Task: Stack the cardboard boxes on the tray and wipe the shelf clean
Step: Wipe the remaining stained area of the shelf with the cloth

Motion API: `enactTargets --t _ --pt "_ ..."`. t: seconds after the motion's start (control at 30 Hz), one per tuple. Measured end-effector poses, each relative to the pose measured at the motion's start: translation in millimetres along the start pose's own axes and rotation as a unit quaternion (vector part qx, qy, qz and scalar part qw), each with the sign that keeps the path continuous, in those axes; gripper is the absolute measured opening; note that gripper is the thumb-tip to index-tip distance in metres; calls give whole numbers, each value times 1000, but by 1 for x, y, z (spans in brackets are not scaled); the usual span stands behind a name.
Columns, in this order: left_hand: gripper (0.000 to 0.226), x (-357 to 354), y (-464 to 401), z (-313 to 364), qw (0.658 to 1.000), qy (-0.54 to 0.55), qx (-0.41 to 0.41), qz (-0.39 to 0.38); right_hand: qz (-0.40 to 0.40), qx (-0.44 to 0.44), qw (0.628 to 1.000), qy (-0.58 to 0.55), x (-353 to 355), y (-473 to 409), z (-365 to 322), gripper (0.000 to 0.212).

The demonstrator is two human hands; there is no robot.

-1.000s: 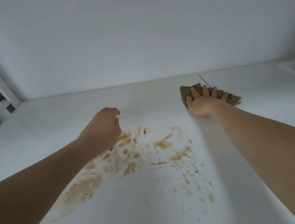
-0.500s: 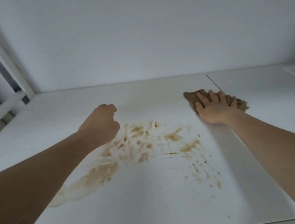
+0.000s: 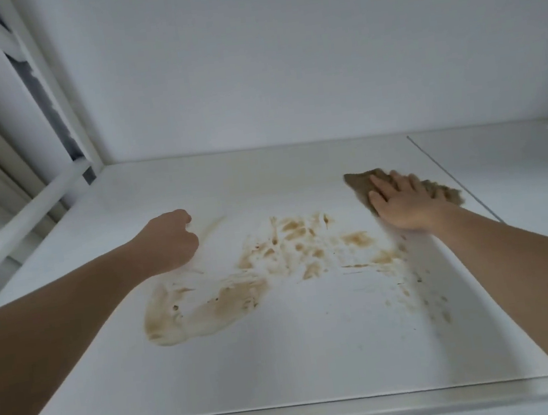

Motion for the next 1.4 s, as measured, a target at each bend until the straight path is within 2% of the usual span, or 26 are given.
enactTargets --t 0.1,0.27,0.37,0.43,0.5,0.57,0.63,0.7,0.8,0.93,1.0,1.1,1.2,1.27,1.4 --pt "53 5 2 -24 1000 25 10 10 -15 -18 999 -23 -5 -2 -36 58" --pt "57 -5 -4 -51 1000 21 7 0 -24 134 991 10 -26 28 -129 52" --pt "68 -19 -5 -63 998 15 15 -65 -45 179 982 24 -26 34 -121 52" --pt "75 -23 -3 -68 993 26 30 -111 -42 147 988 24 -18 27 -96 54" --pt "81 -27 -1 -73 988 53 33 -143 -24 71 997 15 -11 17 -73 54" --pt "86 -24 2 -80 986 80 39 -143 -24 8 1000 2 -10 11 -72 54" --pt "89 -18 2 -79 992 24 29 -124 -29 -7 1000 -8 -12 9 -93 54" --pt "89 -13 1 -73 993 -68 11 -96 -32 36 999 -2 -19 11 -131 54" --pt "87 -8 -4 -79 989 -126 27 -73 -38 138 990 5 -35 31 -186 52" --pt "89 -8 -5 -98 985 -143 60 -72 -56 220 973 35 -36 45 -186 52" --pt "96 -10 -3 -104 988 -118 64 -77 -47 196 978 53 -28 35 -158 54" --pt "94 -16 5 -106 993 -50 57 -88 -22 88 995 41 -19 13 -123 54" --pt "91 -20 8 -110 995 -27 43 -82 -28 23 999 10 -22 7 -136 55" --pt "89 -21 8 -110 995 -39 38 -80 -31 49 998 6 -27 11 -170 55" --pt "87 -21 11 -109 994 -29 41 -99 -31 183 982 20 -44 42 -244 53"
Point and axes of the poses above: each hand's wrist, its own y-axis away from the middle knuckle, its own x-axis out of the back of the hand, z = x × y, the point moved 10 cm from there along -y, towards the middle knuckle, and after that the axes turned 2 degrees about -y, right-handed, at the moved point
